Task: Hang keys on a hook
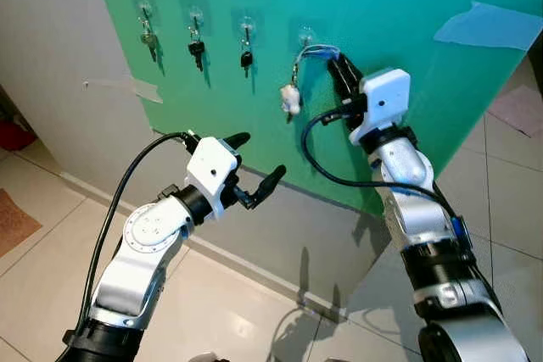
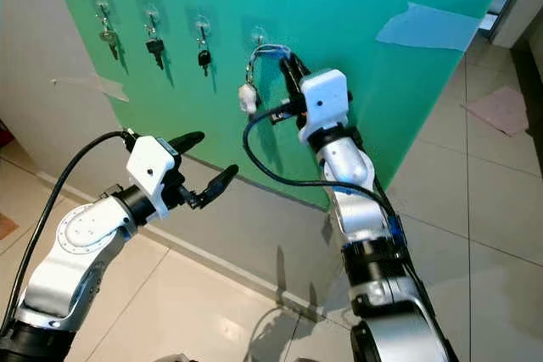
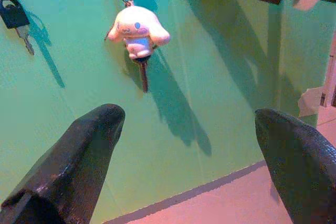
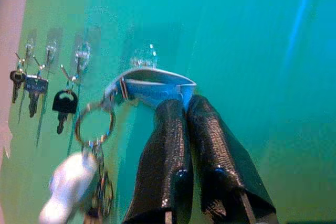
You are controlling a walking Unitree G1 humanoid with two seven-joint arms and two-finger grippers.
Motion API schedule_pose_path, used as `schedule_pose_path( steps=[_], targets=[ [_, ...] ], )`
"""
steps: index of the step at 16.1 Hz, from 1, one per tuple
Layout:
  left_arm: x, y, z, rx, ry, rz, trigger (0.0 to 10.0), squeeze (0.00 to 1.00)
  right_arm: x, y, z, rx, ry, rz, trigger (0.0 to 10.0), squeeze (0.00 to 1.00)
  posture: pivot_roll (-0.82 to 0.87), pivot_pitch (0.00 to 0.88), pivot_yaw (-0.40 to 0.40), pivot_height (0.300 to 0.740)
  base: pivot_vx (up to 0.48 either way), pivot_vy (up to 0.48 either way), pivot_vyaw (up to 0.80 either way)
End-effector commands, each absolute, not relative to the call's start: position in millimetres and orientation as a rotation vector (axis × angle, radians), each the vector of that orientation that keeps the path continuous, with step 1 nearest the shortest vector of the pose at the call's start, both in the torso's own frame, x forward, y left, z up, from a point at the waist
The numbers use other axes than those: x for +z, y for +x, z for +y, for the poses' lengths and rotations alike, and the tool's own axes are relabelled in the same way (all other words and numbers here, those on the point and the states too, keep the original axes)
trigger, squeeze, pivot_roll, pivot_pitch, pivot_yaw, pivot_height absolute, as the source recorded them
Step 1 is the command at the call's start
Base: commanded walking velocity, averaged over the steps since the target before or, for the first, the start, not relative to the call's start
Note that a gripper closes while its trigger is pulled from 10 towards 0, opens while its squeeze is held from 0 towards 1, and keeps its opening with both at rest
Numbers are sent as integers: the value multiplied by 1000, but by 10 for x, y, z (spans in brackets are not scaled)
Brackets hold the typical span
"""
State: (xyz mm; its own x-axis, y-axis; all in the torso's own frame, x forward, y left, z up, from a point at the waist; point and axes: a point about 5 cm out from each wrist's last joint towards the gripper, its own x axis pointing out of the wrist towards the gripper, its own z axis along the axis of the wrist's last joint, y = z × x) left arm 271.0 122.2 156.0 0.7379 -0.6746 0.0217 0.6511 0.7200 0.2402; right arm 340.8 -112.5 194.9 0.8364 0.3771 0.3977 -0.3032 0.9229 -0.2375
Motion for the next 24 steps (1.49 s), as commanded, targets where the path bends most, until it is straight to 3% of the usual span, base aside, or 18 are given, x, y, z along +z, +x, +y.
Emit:
schedule_pose_path(
  steps=[1,13,24],
  targets=[
    [1583,2732,1212,-744,237,-119,10000,0,1925,3390,-1214,323,-162,-438,10000,0,-61,0,4,740,0,0,0],
    [1606,2766,1197,-744,238,-126,10000,0,2814,3486,-852,509,-154,-693,10000,0,-65,0,9,740,0,0,0],
    [1629,2758,1192,-753,237,-124,10000,0,2764,3481,-853,551,-146,-657,10000,0,-73,9,15,740,0,0,0]
  ],
)
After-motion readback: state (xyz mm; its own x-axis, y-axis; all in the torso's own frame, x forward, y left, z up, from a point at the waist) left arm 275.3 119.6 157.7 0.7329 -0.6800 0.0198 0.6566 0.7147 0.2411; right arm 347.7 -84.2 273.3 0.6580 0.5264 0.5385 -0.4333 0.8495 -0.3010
